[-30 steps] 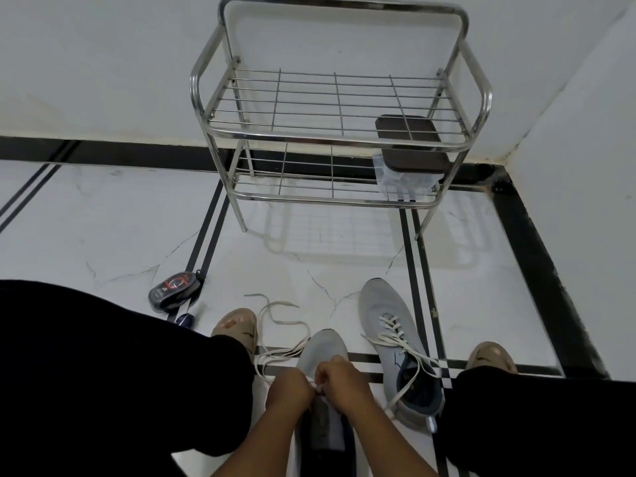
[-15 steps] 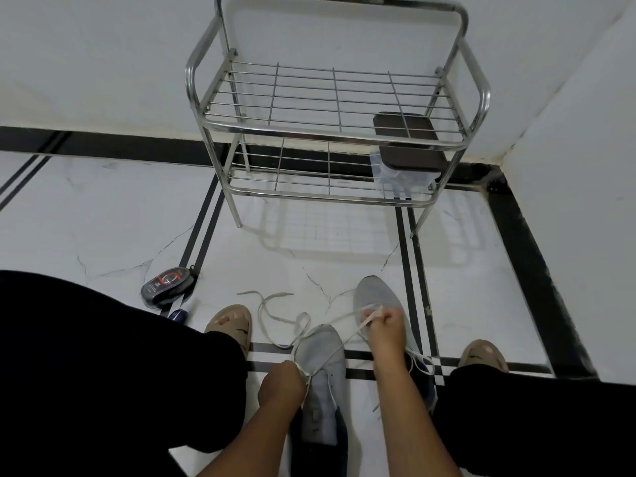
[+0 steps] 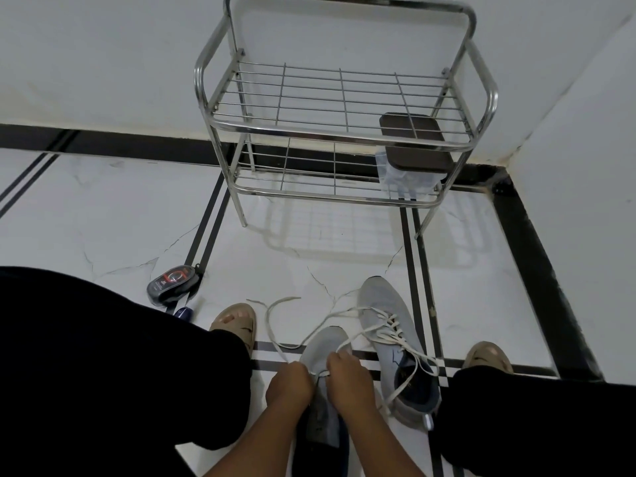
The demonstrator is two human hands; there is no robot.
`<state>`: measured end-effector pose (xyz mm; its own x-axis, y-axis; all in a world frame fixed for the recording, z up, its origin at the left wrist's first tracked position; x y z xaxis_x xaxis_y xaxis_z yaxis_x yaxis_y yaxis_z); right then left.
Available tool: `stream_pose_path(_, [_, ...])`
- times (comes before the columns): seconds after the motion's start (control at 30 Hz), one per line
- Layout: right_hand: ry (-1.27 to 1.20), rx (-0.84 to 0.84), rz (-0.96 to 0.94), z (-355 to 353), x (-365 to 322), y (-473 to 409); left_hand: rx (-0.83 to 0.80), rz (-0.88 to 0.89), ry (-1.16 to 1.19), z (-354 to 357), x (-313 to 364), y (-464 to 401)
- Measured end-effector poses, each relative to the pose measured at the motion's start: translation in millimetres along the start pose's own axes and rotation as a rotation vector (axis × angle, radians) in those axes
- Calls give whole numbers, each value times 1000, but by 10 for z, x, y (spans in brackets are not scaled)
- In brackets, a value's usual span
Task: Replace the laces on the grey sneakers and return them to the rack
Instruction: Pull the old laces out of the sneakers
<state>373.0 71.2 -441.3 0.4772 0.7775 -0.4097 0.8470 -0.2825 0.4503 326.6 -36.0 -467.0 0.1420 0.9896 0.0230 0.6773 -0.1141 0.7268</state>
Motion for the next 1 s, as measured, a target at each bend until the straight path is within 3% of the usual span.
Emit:
stream_pose_path(0.13, [163, -5, -147, -7, -14, -26, 15, 17, 10, 15, 10, 10])
stream_pose_path(0.27, [170, 22, -96, 40, 32, 16, 21, 11, 15, 10, 14, 8])
stream_pose_path(0.37, [-30, 263, 99, -231, 154, 13, 0, -25, -18, -13, 6, 10])
stream_pose_path(0.43, [-266, 558, 209, -614, 220, 2, 10, -10, -39, -19, 6, 8])
stream_pose_path(0.5, [-666, 853, 313, -988, 330, -30, 32, 8, -43, -14, 4, 18])
stream_pose_path(0.57, [-1084, 1021, 409, -1233, 442, -107, 48, 21, -30, -9, 12, 24])
stream_pose_path(0.63, [-1645, 951, 503, -1203, 442, -232, 46, 32, -14, -8, 30, 34])
stream_pose_path(0.67, [-1934, 849, 550, -1117, 363, -256, 42, 37, -6, -6, 45, 36])
stream_pose_path(0.7, [-2070, 722, 606, -1017, 268, -244, 39, 39, -2, -6, 51, 40])
stream_pose_path(0.73, [-1996, 607, 651, -905, 198, -224, 38, 41, 0, -9, 57, 43])
stream_pose_path(0.77, [-1740, 487, 662, -795, 149, -186, 34, 41, 1, -13, 60, 45])
stream_pose_path(0.83, [-971, 236, 482, -560, 102, -120, 18, 36, 7, -23, 60, 48])
stream_pose_path(0.9, [-394, 33, 256, -301, 54, -50, 6, 25, 13, -40, 60, 60])
stream_pose_path(1.0, [-119, -25, 152, -79, 80, 26, 15, 25, 16, -44, 62, 70])
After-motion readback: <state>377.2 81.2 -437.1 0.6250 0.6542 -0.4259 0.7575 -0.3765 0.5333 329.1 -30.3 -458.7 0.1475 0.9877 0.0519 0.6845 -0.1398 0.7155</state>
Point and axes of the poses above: each hand's wrist, its own y-axis away from the middle knuckle, its own z-axis out of the palm, x = y × z, the point moved 4 cm from there along -y, towards the middle knuckle, and after that the axes turned 15 degrees about -y, right-handed, at the moved point
